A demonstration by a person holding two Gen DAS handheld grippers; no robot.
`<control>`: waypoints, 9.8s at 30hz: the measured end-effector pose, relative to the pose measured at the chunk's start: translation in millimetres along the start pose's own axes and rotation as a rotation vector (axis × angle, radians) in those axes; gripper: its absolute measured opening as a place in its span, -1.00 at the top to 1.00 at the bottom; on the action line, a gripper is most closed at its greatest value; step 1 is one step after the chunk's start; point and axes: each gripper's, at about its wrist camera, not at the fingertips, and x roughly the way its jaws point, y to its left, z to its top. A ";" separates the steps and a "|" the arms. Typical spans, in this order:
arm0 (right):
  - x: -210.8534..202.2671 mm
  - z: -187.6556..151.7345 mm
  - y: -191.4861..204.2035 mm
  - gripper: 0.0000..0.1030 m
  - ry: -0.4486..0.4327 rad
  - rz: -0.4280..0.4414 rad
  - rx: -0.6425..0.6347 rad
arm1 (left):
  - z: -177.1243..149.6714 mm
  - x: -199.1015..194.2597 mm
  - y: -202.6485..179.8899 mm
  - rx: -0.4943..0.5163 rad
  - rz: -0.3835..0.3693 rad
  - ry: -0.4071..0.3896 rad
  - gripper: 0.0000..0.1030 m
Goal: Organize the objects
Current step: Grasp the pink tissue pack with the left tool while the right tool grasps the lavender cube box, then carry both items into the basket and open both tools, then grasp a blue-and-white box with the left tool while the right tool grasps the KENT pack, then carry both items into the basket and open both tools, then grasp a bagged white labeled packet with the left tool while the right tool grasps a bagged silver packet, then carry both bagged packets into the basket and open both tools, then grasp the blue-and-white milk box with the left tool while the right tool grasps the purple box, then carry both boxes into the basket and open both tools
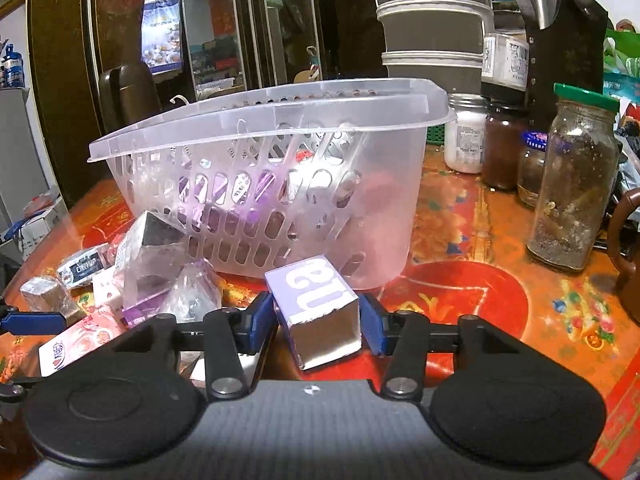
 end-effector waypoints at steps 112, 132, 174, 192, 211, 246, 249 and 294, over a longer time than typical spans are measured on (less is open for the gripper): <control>-15.5 -21.9 20.5 0.22 0.043 0.107 -0.007 | -11.5 -19.6 64.1 -0.203 0.091 -0.037 0.19; -97.2 10.4 13.4 0.22 -0.182 0.078 0.017 | 48.5 -61.0 28.8 -0.178 -0.087 -0.244 0.19; -18.3 -6.3 54.1 -1.00 0.020 0.141 -0.090 | 59.3 27.1 2.8 -0.070 -0.088 -0.157 -0.76; 2.7 -5.7 58.5 -0.82 0.022 0.135 -0.105 | 59.4 24.8 0.7 -0.030 -0.047 -0.197 -0.46; -4.9 -9.6 53.3 -0.20 0.006 0.122 -0.065 | 51.9 13.5 20.7 -0.084 -0.047 -0.236 -0.47; -67.8 91.9 15.6 -1.00 -0.182 0.092 -0.050 | 142.8 -12.8 52.9 -0.124 -0.124 -0.216 -1.00; -51.5 56.6 20.9 -1.00 -0.113 0.137 -0.011 | 99.0 -23.7 68.0 -0.122 -0.075 -0.210 -1.00; -38.1 -18.7 16.0 -0.42 -0.004 0.122 -0.039 | 16.1 -19.5 87.6 -0.142 0.015 -0.161 -0.32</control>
